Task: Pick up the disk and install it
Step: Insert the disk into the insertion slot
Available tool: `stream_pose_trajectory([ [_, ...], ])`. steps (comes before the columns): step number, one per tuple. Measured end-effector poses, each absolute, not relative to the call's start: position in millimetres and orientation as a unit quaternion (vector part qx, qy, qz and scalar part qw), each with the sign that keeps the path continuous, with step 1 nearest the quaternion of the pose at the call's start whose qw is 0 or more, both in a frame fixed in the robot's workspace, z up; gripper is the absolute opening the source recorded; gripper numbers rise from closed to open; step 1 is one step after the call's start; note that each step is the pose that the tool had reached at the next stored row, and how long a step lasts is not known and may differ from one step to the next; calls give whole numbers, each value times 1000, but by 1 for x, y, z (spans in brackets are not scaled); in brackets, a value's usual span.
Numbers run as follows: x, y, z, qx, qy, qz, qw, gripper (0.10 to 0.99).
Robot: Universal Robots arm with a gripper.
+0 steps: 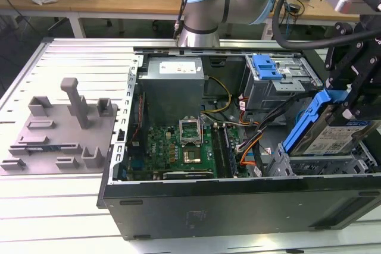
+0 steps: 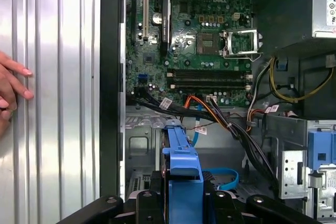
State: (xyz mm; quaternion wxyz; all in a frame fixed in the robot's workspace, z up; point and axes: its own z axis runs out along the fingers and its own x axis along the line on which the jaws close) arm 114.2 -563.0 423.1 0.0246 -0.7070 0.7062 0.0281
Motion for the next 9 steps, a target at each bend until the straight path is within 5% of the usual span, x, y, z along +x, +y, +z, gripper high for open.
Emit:
stream_pose_trajectory([
  [9,114,-563,407,-707,706,28,25,365],
])
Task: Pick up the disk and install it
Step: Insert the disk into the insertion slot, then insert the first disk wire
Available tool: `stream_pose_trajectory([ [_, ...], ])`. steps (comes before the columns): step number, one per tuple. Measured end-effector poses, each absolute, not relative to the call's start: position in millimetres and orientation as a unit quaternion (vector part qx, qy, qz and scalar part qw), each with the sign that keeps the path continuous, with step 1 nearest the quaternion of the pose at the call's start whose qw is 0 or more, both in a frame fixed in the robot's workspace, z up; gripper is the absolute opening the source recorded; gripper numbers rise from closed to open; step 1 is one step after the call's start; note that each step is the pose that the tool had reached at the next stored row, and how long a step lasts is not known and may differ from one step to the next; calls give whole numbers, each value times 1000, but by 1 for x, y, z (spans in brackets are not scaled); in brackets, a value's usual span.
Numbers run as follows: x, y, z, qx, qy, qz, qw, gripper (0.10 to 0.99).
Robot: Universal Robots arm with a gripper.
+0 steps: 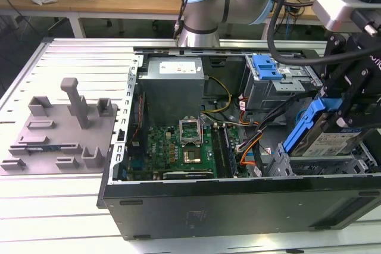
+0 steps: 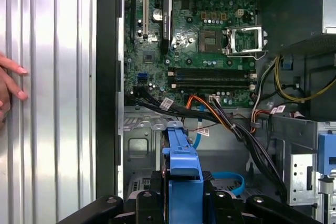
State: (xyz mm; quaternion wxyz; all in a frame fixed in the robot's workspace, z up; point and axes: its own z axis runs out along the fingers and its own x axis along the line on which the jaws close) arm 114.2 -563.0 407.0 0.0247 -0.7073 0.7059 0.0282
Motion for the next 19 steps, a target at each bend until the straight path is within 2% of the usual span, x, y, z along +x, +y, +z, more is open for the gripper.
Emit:
stream_pose_trajectory([
  [8,114,-563,396,-708,705,28,25,365],
  [10,114,-563,396,-708,705,28,25,502],
  [19,114,-563,396,-708,705,28,25,502],
])
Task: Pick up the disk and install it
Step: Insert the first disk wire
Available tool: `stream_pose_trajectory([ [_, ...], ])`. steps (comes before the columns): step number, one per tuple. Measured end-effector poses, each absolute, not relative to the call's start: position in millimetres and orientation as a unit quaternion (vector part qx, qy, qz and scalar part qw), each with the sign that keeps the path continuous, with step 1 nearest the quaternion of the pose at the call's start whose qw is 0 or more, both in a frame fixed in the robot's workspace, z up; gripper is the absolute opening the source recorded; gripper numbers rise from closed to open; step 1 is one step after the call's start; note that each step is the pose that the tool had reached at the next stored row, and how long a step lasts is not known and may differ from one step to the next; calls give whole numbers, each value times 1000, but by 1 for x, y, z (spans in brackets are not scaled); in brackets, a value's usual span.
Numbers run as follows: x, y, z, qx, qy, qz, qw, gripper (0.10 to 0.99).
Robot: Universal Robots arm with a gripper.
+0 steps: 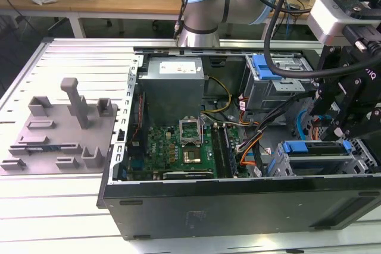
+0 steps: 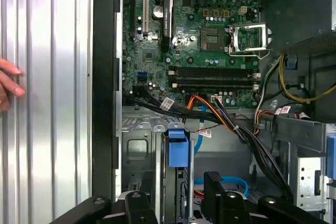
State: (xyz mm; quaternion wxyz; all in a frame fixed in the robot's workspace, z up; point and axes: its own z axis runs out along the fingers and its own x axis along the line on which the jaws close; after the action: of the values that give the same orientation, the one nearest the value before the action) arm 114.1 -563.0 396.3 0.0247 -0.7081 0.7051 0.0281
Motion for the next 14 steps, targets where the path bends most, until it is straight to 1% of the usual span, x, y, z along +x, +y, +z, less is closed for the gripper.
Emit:
stream_pose_trajectory([
  [9,114,-563,396,-708,705,28,24,502],
  [11,114,-556,396,-708,705,20,16,502],
  [13,114,-541,396,-709,706,10,6,502],
  [14,114,-536,396,-709,706,8,5,502],
])
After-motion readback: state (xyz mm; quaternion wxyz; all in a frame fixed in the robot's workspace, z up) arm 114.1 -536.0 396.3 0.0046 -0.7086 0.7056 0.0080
